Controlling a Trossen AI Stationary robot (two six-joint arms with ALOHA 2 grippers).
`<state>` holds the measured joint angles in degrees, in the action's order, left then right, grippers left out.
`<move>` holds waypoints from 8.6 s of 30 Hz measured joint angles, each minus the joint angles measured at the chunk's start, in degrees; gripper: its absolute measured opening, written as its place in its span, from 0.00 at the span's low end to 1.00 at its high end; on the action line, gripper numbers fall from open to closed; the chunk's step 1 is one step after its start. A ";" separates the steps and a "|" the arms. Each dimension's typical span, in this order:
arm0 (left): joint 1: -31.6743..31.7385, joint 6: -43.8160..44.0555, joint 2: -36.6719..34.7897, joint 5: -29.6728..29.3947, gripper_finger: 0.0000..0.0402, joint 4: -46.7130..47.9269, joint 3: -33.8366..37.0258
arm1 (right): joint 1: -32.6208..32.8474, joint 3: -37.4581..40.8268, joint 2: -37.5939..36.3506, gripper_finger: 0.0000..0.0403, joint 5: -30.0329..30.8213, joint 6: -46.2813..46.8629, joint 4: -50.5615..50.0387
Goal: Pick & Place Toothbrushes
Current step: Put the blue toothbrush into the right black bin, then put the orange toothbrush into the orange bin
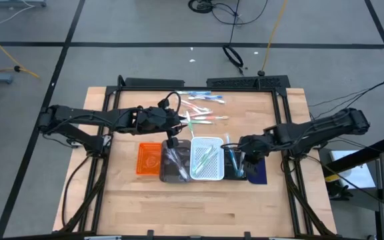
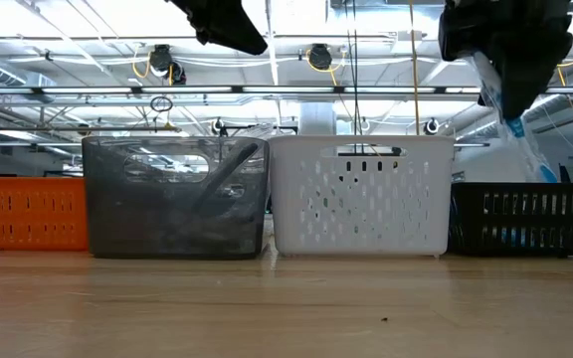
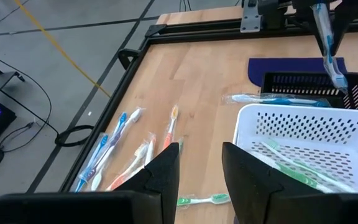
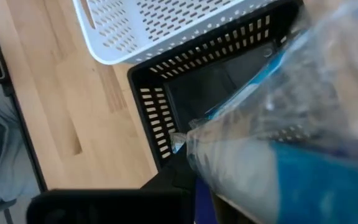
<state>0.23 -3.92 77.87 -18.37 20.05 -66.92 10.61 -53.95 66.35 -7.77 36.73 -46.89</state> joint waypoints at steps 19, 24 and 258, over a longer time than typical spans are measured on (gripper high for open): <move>0.07 -0.26 0.00 -0.07 0.30 -0.02 0.00 | -0.11 0.00 1.74 0.37 2.43 -4.25 1.37; 0.16 -1.04 0.01 -2.92 0.30 0.86 0.00 | -0.11 0.00 1.72 0.44 3.61 -5.86 1.42; 11.93 -16.98 4.95 27.26 0.36 4.39 0.04 | -20.02 11.80 2.61 0.00 -6.25 -23.15 77.79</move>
<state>12.16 -20.90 82.82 8.89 24.45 -66.87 -9.41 -42.16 68.97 -14.02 13.57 30.90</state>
